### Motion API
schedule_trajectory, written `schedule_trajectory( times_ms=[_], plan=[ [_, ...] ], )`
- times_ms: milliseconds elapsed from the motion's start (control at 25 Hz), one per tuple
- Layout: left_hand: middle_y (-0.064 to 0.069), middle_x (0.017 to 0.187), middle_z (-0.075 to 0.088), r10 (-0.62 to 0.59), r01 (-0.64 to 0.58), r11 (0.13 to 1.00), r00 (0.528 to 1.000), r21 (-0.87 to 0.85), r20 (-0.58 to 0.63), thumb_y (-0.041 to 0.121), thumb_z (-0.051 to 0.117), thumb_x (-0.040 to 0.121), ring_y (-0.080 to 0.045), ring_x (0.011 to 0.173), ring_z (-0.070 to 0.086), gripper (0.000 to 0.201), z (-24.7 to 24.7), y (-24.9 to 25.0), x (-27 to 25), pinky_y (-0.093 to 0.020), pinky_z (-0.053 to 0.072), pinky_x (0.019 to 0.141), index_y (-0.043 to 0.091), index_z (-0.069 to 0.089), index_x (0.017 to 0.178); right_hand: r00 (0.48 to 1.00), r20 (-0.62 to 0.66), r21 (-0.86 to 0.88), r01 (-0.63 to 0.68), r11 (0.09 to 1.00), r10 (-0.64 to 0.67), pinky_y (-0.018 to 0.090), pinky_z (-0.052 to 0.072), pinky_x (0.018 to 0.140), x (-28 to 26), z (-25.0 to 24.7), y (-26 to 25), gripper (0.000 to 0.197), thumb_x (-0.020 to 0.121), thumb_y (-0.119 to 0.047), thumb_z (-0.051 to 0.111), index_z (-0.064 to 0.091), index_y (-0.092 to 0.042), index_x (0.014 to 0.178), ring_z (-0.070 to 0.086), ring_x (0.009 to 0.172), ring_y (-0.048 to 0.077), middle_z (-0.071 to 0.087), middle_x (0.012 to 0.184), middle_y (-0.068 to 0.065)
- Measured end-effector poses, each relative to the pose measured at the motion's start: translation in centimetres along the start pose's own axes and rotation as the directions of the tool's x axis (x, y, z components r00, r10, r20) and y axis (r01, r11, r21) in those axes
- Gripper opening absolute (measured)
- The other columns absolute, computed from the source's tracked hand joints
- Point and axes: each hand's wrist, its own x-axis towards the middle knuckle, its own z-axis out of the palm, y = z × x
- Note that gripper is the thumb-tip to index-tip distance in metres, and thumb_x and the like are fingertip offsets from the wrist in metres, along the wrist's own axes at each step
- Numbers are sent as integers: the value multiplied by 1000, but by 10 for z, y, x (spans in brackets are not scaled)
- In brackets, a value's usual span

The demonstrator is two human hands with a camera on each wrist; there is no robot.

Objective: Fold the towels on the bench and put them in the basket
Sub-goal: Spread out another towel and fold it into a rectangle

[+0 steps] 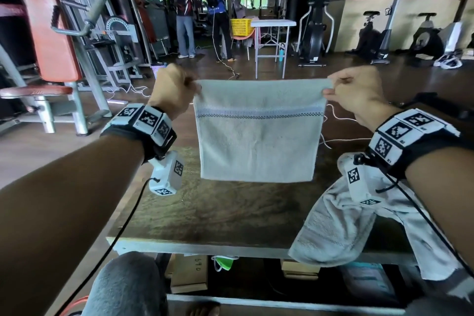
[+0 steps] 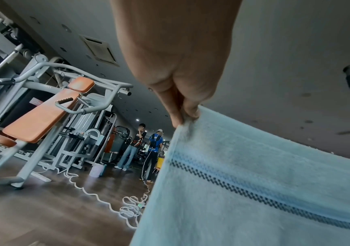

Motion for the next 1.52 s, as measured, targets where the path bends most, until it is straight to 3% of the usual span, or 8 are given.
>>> schedule_trajectory(
  times_ms=[160,320,480,600,680,1000,1160,1520],
  plan=[
    [-5,82,70,-1,-10,997,991,-78,-136,10,66,90,-15,70,61,10,-6,-10,-22,-16,43,60,11,75,93,988,4,92,151,984,-152,25,59,83,-23,-10,2,27,95,4,56,68,-19,90,72,87,14,68,89,2],
    [-10,75,73,-51,68,997,952,-44,301,9,78,81,-13,66,59,15,8,-52,-92,-17,48,61,21,72,74,949,276,-175,205,963,-152,4,44,75,-90,-18,67,23,95,3,58,71,-16,95,60,75,-15,69,86,-7],
    [6,77,77,-108,30,993,607,113,787,17,78,82,-10,74,74,9,20,-70,-132,-25,55,74,25,74,79,734,667,-396,200,896,131,23,47,67,-133,-24,128,21,96,-7,61,71,-22,84,67,78,16,71,80,-5],
    [14,80,76,-229,40,973,296,228,927,31,74,86,-7,76,74,4,30,-68,-141,-27,55,80,28,71,87,637,714,-517,200,833,290,22,53,53,-142,-26,137,15,98,-19,59,71,-24,91,67,69,14,68,76,-4],
    [11,87,77,-280,53,960,242,276,929,34,73,87,-6,77,74,7,37,-72,-140,-27,55,75,28,70,90,640,704,-527,181,830,308,36,62,65,-140,-23,141,15,98,-21,59,72,-25,92,71,77,20,72,82,1],
    [2,91,73,-243,66,958,703,279,669,27,75,85,1,61,61,13,89,-95,-122,-24,47,74,15,74,90,848,502,-539,155,828,168,31,50,76,-115,18,161,18,95,-7,53,71,-10,92,66,90,21,72,94,5],
    [-4,93,72,-320,132,933,732,336,601,26,78,81,-19,85,68,8,122,-118,-114,-29,53,76,18,75,82,864,472,-611,174,773,178,33,51,81,-95,48,175,17,94,-8,55,72,-8,93,66,95,26,73,97,8],
    [2,82,71,-383,185,911,714,369,586,28,81,73,-17,78,68,19,177,-153,-105,-34,58,76,31,64,66,831,503,-693,223,686,238,33,53,73,-66,93,225,17,90,-7,59,68,-14,77,67,84,25,71,85,6]
  ],
)
